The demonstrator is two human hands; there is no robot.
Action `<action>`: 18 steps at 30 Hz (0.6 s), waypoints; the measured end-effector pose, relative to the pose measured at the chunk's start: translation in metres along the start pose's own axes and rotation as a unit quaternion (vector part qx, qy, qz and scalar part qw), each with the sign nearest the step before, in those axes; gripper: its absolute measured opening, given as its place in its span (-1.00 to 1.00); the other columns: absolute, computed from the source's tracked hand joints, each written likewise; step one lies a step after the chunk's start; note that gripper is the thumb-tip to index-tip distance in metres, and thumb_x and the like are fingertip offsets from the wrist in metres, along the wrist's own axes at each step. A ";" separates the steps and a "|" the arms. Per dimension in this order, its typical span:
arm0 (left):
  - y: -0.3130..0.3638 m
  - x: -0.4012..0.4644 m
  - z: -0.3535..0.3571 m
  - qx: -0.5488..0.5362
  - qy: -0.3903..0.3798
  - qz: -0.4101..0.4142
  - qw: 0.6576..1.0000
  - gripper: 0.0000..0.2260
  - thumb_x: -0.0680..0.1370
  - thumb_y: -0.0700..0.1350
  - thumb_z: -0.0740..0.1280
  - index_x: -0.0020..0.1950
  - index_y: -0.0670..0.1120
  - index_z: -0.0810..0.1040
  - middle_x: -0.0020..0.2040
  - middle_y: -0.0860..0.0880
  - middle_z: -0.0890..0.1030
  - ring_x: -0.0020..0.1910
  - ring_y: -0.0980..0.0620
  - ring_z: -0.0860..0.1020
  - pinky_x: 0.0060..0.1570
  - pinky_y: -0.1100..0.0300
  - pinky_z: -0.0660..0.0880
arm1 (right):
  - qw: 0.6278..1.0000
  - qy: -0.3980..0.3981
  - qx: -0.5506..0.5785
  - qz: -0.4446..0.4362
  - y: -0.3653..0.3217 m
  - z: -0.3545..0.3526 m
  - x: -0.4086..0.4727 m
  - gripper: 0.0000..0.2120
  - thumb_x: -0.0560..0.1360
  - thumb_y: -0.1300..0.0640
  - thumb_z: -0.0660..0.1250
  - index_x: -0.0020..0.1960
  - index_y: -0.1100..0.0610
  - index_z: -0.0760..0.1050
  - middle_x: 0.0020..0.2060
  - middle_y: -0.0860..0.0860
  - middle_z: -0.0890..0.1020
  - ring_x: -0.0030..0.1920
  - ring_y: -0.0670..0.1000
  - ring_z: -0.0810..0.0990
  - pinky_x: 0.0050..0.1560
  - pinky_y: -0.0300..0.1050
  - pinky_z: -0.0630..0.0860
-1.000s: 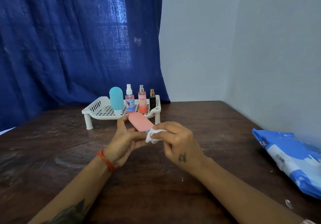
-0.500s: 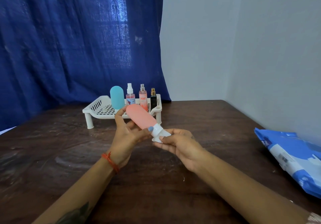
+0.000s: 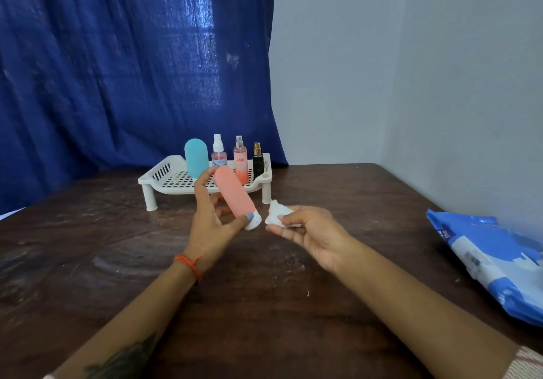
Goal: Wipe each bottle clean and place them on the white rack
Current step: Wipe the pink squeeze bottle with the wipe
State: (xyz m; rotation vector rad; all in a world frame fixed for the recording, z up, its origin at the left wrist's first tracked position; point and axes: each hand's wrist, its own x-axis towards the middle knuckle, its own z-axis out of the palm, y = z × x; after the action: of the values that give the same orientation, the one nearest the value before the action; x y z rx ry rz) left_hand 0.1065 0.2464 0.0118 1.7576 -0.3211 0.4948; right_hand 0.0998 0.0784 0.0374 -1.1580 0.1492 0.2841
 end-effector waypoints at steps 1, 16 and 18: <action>0.000 0.000 0.000 0.007 0.000 -0.002 1.000 -0.12 0.36 -0.35 0.47 0.41 0.19 0.01 0.47 -0.11 0.24 0.31 -0.10 0.44 0.27 -0.03 0.43 | 0.998 0.023 -0.058 -0.030 0.000 -0.001 0.002 -0.69 0.45 0.44 0.30 0.16 0.26 0.50 0.16 0.21 0.53 -0.06 0.10 0.65 -0.18 -0.15 0.64; -0.007 0.003 0.000 0.090 0.011 -0.034 0.995 -0.23 0.36 -0.26 0.50 0.38 0.12 0.13 0.31 -0.07 0.40 0.04 0.12 0.47 -0.09 0.38 0.42 | 0.609 0.032 -0.714 -0.345 0.018 -0.017 0.010 -0.67 0.53 0.11 0.23 0.28 0.06 0.49 0.13 0.05 0.55 0.09 0.02 0.52 0.08 -0.22 0.40; -0.008 0.003 0.000 0.101 0.014 -0.043 0.994 -0.25 0.37 -0.25 0.50 0.41 0.06 0.16 0.25 -0.04 0.41 0.08 0.08 0.46 -0.01 0.28 0.44 | 0.597 0.024 -0.724 -0.345 0.021 -0.017 0.010 -0.67 0.53 0.09 0.23 0.29 0.06 0.48 0.13 0.04 0.55 0.10 0.01 0.51 0.07 -0.23 0.38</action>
State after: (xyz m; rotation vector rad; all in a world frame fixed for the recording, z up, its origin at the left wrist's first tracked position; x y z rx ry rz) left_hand 0.1125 0.2488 0.0062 1.9492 -0.1789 0.5037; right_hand 0.1034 0.0722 0.0101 -2.7403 -0.6433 -0.4826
